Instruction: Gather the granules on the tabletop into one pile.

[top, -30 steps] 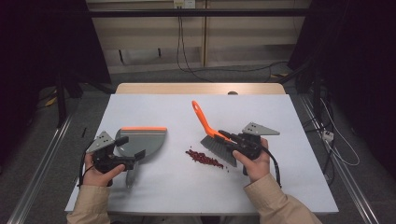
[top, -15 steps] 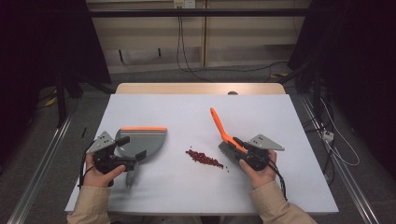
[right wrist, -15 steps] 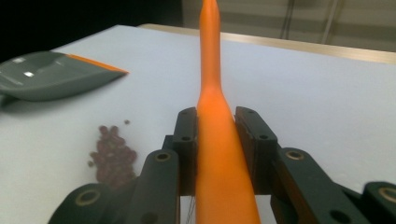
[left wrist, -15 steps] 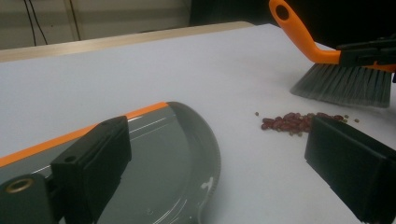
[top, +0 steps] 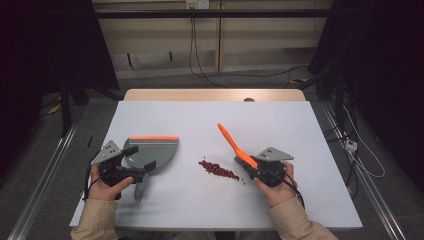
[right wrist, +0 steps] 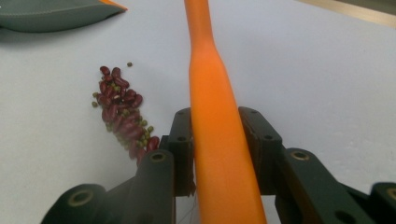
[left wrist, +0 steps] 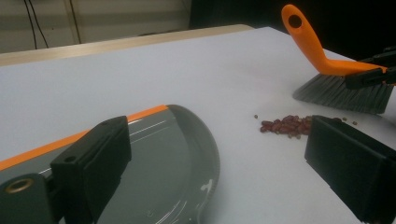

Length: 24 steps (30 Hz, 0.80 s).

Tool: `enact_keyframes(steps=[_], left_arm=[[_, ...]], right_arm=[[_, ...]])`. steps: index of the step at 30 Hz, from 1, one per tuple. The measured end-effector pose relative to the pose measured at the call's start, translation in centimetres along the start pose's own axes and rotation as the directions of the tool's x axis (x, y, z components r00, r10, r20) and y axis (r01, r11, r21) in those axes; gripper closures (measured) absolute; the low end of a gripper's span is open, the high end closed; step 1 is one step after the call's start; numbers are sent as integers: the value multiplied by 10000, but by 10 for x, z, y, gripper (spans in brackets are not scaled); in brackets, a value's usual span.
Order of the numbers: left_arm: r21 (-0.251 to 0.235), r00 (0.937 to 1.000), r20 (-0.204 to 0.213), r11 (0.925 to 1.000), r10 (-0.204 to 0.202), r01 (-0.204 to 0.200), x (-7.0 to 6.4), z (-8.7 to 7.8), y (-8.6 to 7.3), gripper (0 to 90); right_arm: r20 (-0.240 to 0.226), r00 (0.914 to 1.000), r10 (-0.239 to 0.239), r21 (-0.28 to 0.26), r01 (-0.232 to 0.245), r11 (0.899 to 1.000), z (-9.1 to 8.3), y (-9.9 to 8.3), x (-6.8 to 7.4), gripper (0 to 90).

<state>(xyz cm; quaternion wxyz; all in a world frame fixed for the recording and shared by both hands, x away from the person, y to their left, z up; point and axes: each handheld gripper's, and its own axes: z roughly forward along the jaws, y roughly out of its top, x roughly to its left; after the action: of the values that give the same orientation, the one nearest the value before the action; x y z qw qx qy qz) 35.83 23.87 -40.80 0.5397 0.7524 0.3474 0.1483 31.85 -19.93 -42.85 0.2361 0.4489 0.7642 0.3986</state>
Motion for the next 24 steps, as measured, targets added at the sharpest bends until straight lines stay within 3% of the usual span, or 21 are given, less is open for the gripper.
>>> enact_keyframes(steps=[3, 5, 8, 10, 13, 17, 24], left_arm=[[12, 10000, 9, 10000, 22, -22, -1, 0, 0, 70], [-3, 10000, 5, 10000, 52, -52, -1, 0, 1, 70], [-16, 10000, 3, 10000, 67, -67, -2, 0, 1, 70], [12, 10000, 10, 10000, 76, -76, -2, 0, 1, 70], [-12, 10000, -8, 10000, 90, -90, -2, 0, 2, 70], [-32, 10000, -22, 10000, 65, -65, -2, 0, 1, 70], [-49, 10000, -43, 10000, 56, -56, -1, -2, 2, 70]], right_arm=[[201, 9992, 333, 97, -335, 9994, -3, -2, -2, 712], [305, 9957, 875, -128, -872, 9961, -4, -5, -4, 713], [315, 9912, 1288, -470, -1272, 9908, -2, -7, 3, 713], [382, 9934, 1083, -608, -1058, 9925, 2, -7, 14, 712], [426, 9920, 1188, -947, -1144, 9889, 10, -4, 25, 712], [407, 9879, 1496, -1234, -1436, 9819, 20, -1, 30, 713], [721, 9834, 1665, -1601, -1533, 9751, 33, 4, 38, 713]])
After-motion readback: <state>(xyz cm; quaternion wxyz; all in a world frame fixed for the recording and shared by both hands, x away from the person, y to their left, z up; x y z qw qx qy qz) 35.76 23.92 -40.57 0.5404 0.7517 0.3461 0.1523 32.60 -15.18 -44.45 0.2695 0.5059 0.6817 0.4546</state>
